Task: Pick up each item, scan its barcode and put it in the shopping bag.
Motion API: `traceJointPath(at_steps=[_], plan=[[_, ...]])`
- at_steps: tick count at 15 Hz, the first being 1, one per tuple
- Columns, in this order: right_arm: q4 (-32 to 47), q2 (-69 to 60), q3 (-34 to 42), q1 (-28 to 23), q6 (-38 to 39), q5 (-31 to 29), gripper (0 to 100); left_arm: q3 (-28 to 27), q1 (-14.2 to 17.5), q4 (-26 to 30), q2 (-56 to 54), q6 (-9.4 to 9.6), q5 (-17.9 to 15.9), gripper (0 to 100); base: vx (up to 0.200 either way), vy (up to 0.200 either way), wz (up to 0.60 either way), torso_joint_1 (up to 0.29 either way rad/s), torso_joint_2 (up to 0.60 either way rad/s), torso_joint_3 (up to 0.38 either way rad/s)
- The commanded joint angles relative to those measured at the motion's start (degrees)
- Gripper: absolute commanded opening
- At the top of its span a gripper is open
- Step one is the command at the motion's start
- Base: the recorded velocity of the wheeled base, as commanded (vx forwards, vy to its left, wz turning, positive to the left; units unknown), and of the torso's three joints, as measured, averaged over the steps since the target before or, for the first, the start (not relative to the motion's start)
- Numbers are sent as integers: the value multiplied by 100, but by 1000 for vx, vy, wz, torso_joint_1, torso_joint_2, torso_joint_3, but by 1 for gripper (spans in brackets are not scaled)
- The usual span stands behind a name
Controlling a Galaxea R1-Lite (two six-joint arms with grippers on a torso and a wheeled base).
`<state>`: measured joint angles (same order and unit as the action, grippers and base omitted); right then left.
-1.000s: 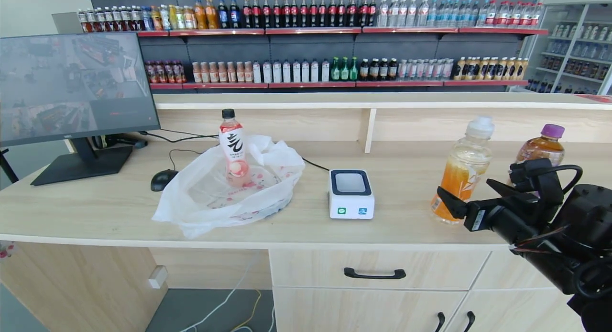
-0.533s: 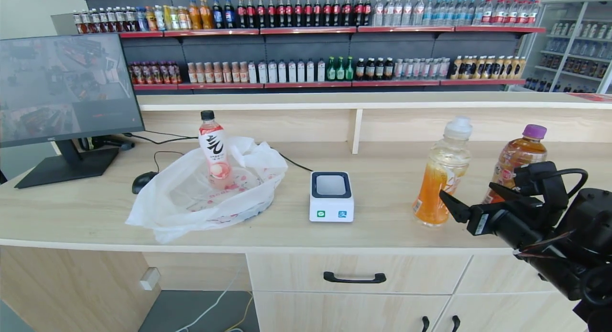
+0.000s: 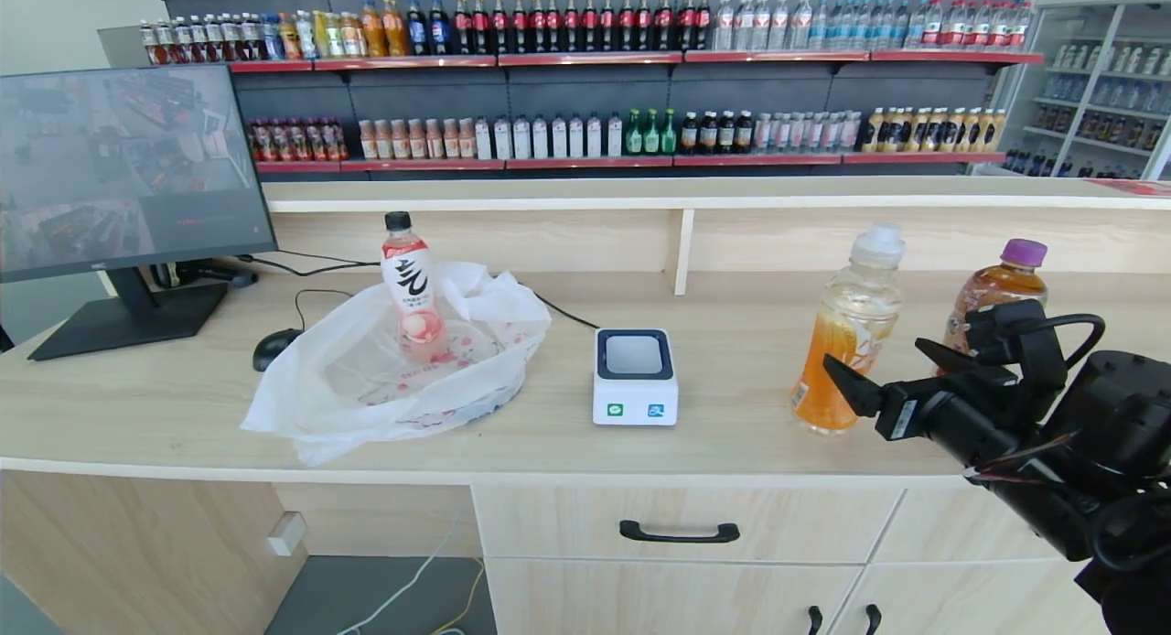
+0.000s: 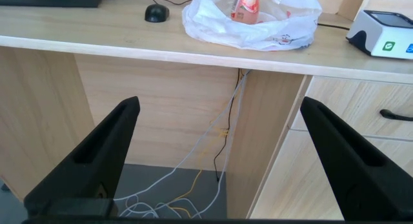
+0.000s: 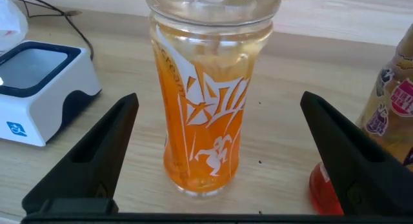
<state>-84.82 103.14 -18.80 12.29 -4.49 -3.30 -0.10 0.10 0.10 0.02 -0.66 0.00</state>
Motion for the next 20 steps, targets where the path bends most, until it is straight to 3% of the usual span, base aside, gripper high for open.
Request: traceJointPath(at_steps=[1, 20], plan=[[1, 224, -186, 10, 0, 5, 100, 1, -1, 8, -2, -4, 0, 100, 0, 0, 0, 0, 0, 0], [-113, 1015, -1232, 19, -8, -39, 100, 1, -1, -1, -2, -4, 0, 100, 0, 0, 0, 0, 0, 0]])
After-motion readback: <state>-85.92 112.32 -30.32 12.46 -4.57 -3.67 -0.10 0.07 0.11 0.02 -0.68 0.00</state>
